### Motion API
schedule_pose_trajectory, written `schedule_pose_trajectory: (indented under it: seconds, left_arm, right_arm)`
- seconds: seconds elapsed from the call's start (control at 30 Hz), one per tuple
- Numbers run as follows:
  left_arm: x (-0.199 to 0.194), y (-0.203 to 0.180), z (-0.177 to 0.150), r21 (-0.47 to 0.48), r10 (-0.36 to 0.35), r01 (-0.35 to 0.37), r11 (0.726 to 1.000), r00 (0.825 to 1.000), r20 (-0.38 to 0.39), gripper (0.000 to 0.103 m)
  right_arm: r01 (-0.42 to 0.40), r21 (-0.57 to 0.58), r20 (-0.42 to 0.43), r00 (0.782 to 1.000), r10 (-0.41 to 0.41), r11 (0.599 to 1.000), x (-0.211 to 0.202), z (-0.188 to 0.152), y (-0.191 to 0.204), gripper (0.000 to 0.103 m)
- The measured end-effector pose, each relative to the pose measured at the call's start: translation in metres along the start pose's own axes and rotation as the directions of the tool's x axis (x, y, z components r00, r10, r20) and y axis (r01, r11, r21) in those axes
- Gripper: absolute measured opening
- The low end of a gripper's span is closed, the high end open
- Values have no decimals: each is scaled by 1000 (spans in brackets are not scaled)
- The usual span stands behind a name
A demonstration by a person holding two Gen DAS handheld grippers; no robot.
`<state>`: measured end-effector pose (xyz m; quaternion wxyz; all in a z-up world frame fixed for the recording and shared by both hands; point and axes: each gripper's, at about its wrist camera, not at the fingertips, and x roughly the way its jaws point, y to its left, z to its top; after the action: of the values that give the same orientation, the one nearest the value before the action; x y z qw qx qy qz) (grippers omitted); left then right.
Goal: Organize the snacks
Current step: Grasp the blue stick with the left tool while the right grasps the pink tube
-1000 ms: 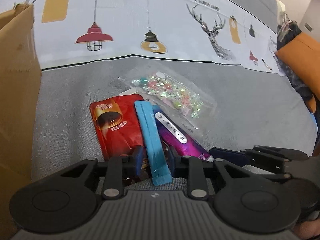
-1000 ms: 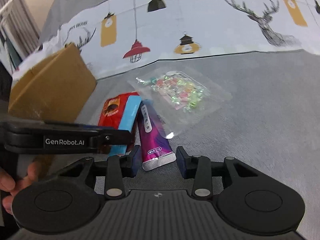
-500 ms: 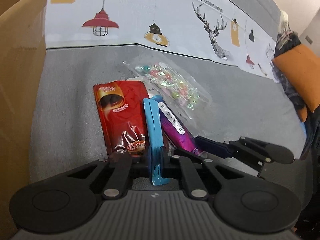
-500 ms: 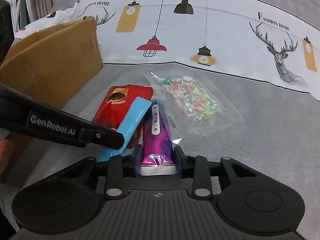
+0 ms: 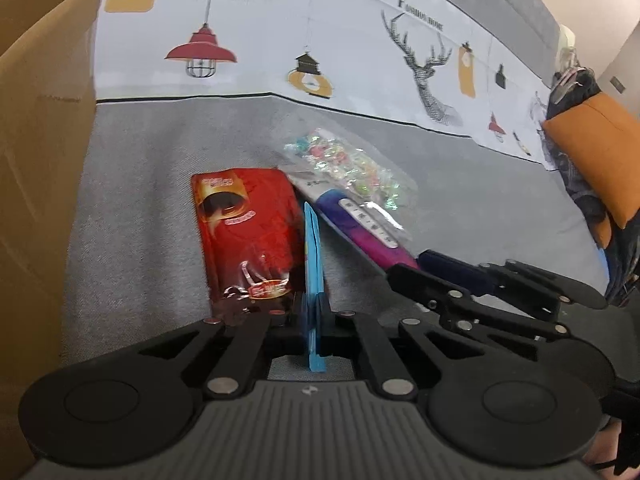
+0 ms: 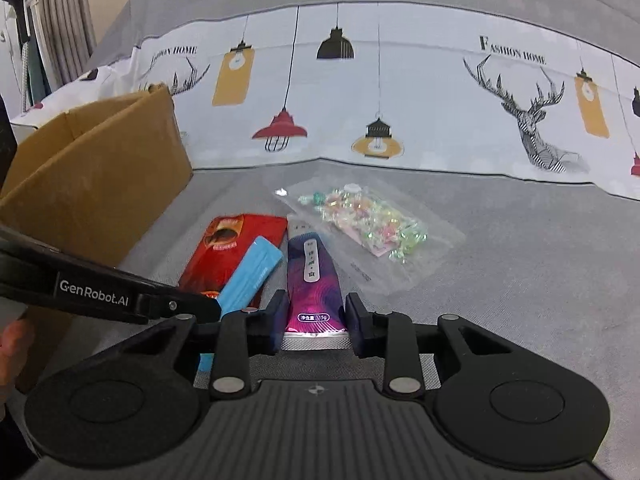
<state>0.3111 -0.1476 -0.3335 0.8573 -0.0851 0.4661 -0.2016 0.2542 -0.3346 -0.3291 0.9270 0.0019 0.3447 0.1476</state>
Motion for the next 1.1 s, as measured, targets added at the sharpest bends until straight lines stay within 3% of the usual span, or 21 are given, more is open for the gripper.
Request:
schedule_pose_trajectory:
  seconds: [0.17,0.4,0.5,0.57,0.67,0.77,0.83,0.9,1.1]
  left_arm:
    - [13,-2,-6,-5,7,-7,1000,999,-49,4]
    - [17,1,-4,-36,-26,24,999,998,-61,23]
    - [19,2,-2,-61,-60,56,997,996,-65,38]
    - [21,-3,-2,-35,-49,47,998,997,-65,38]
    - [23,-14,-5,46,0,2,999,999,-44,38]
    - [26,-16,-6,49,7,-5,999,999,-40,35]
    - [27,-15,-5,57,39,-37,998,999,-36,12]
    - [27,-10,-4,59,43,-41,997,999,-34,3]
    - [20,0,0,-16,-4,3,1000,998,-62,2]
  right_arm:
    - [-3,-9,-55,999,2,1000,8,-3,2,31]
    - [-32,17,-109,993,34,999,16,-7,-1,34]
    - [-33,5,-123,992,33,999,18,-10,1,38]
    - [-35,-13,-127,991,33,999,20,-11,4,40]
    - [-15,-51,-129,992,9,999,21,-13,7,40]
    - [-6,-75,-122,992,-3,997,21,-15,9,39]
    - [-11,-57,-124,992,4,998,21,-15,6,37]
    - [-10,-50,-127,992,3,999,20,-14,4,34]
    - [8,-29,-114,993,-11,1000,17,-12,1,31]
